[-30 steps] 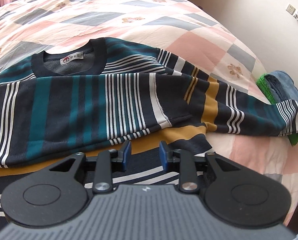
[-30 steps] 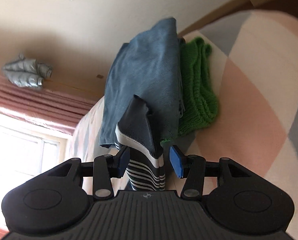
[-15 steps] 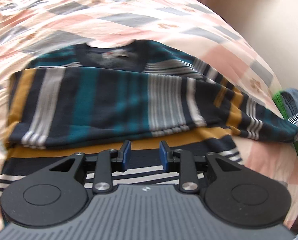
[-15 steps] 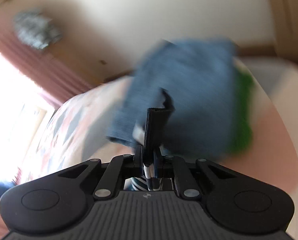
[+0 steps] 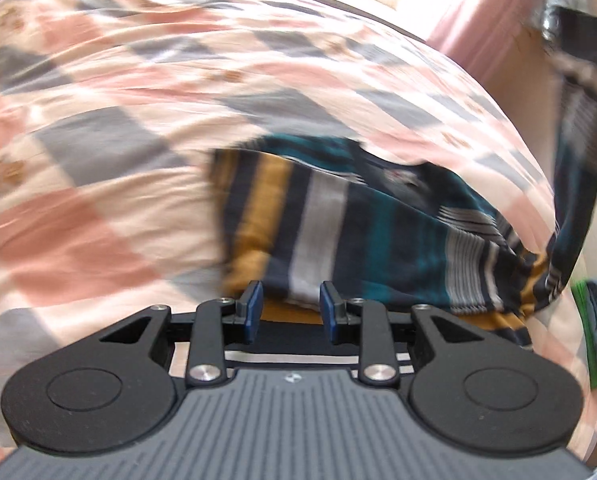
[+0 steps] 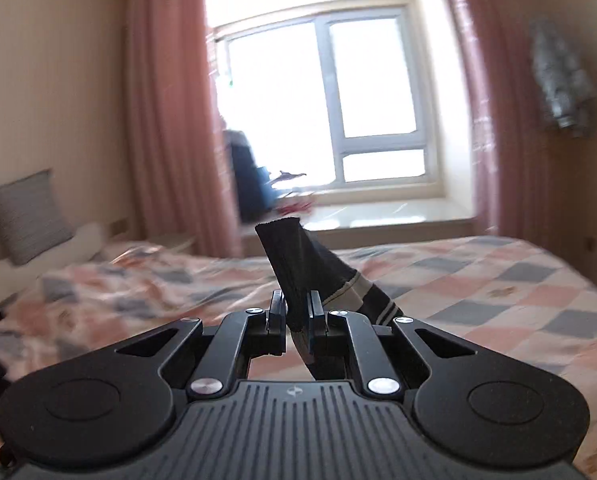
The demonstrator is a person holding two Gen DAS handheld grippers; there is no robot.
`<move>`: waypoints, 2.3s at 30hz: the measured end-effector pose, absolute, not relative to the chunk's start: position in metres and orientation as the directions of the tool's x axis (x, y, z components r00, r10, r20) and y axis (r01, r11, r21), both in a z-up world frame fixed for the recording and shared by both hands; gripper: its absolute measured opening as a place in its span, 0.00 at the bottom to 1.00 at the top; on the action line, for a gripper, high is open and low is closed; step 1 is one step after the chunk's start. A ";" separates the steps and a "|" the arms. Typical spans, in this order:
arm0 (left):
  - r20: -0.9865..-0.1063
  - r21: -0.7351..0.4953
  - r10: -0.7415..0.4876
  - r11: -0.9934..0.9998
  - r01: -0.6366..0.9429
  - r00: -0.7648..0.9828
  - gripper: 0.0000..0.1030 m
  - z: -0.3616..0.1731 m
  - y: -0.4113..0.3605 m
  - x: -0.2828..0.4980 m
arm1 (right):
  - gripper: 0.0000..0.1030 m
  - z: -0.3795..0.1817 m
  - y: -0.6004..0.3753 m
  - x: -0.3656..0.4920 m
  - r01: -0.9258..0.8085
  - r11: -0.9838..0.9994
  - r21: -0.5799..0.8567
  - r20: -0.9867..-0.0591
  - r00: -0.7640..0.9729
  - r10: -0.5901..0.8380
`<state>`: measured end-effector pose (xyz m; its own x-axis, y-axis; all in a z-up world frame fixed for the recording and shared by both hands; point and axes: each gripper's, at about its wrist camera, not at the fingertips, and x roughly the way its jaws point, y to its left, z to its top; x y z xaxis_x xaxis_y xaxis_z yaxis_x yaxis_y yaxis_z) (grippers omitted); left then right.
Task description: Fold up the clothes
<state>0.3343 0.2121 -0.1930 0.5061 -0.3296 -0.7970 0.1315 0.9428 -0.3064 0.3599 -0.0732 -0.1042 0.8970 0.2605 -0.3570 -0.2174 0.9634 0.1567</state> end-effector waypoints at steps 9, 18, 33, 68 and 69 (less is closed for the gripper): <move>-0.853 -0.318 -0.309 0.947 0.051 0.420 0.27 -0.229 0.271 0.332 | 0.32 -0.278 0.019 0.308 -0.207 0.930 0.305 -0.778 0.508 0.369; -0.795 -0.433 -0.453 0.889 0.147 0.402 0.31 -0.229 0.206 0.388 | 0.52 -0.246 -0.104 0.242 0.132 0.978 0.162 -0.804 0.593 0.054; -0.765 -0.358 -0.634 0.568 0.741 0.116 0.33 -0.197 -0.101 0.454 | 0.38 -0.280 -0.287 0.212 0.503 0.655 0.564 -0.703 0.708 0.062; -0.792 -0.182 -0.479 0.777 0.603 0.378 0.09 -0.234 -0.170 0.521 | 0.12 -0.334 -0.362 0.201 0.652 -0.023 0.758 -0.641 0.751 0.159; -0.774 -0.217 -0.508 0.774 0.595 0.379 0.09 -0.223 -0.157 0.519 | 0.22 -0.324 -0.364 0.199 0.660 0.018 0.751 -0.656 0.743 0.132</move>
